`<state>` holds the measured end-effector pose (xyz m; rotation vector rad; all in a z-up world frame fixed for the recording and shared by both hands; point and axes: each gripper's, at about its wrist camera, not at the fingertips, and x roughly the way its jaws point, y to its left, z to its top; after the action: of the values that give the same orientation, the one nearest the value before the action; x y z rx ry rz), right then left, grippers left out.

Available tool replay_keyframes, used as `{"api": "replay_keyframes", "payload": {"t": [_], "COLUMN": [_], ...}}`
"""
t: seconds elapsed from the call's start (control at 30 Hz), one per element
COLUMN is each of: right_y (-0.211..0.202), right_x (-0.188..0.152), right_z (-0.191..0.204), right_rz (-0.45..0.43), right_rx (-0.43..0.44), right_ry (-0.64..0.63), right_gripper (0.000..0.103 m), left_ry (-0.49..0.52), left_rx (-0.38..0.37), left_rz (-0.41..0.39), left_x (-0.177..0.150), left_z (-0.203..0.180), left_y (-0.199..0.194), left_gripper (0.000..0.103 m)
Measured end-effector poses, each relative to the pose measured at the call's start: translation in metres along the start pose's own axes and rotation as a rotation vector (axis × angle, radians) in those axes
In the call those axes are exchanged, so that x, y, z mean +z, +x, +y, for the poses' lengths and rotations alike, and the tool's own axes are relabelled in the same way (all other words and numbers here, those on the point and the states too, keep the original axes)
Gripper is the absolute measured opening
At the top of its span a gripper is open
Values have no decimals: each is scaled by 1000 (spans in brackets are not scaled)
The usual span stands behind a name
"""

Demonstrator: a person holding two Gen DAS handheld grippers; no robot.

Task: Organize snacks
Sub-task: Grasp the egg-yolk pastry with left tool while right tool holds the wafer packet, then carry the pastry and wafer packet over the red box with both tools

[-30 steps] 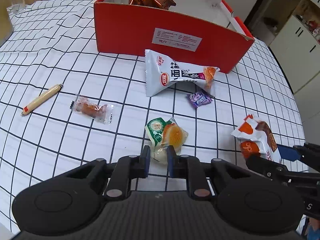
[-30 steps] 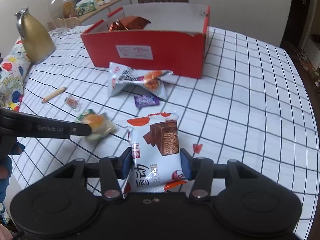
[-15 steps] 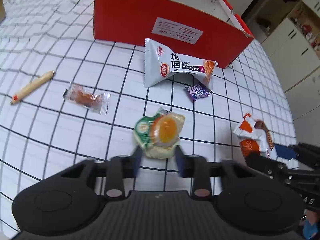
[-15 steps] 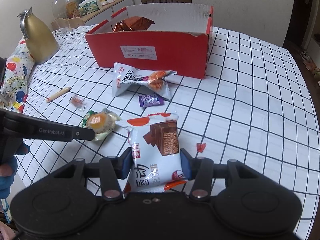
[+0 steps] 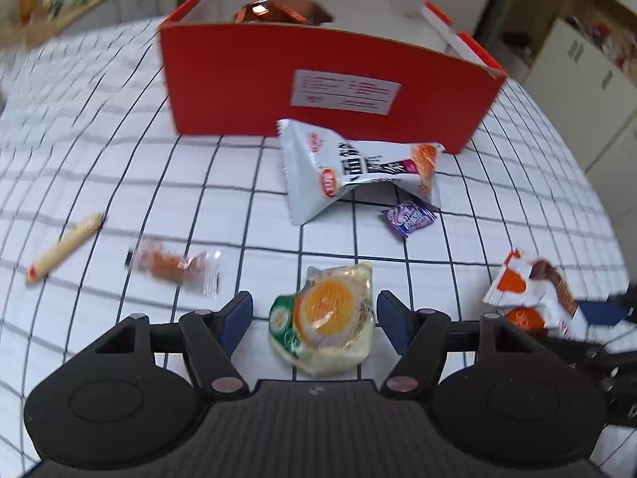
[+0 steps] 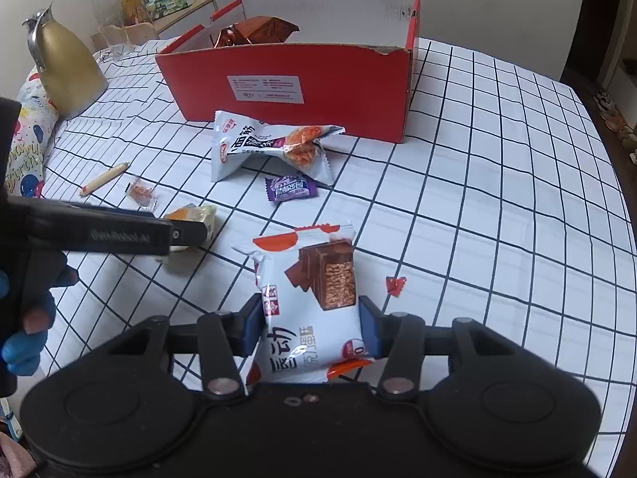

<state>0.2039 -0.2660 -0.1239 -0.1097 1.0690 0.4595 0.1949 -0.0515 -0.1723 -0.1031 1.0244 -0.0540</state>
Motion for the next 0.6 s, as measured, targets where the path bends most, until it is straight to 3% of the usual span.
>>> {"api": "replay_keyframes", "payload": {"t": [0.17, 0.23, 0.3, 0.6], "right_y": [3, 4, 4, 4], "right_x": [2, 2, 3, 3], "right_z": [0, 0, 0, 3], "right_rz": [7, 8, 10, 2], "right_rx": [-4, -5, -5, -1], "right_ry": [-2, -1, -2, 7], "right_gripper": [48, 48, 48, 48], "left_ry": [72, 73, 74, 31], "left_rx": [5, 3, 1, 10], "left_rz": [10, 9, 8, 32], "left_x": [-4, -6, -6, -5], "left_z": [-8, -7, -6, -1], "left_y": [8, 8, 7, 5], "left_gripper": [67, 65, 56, 49]}}
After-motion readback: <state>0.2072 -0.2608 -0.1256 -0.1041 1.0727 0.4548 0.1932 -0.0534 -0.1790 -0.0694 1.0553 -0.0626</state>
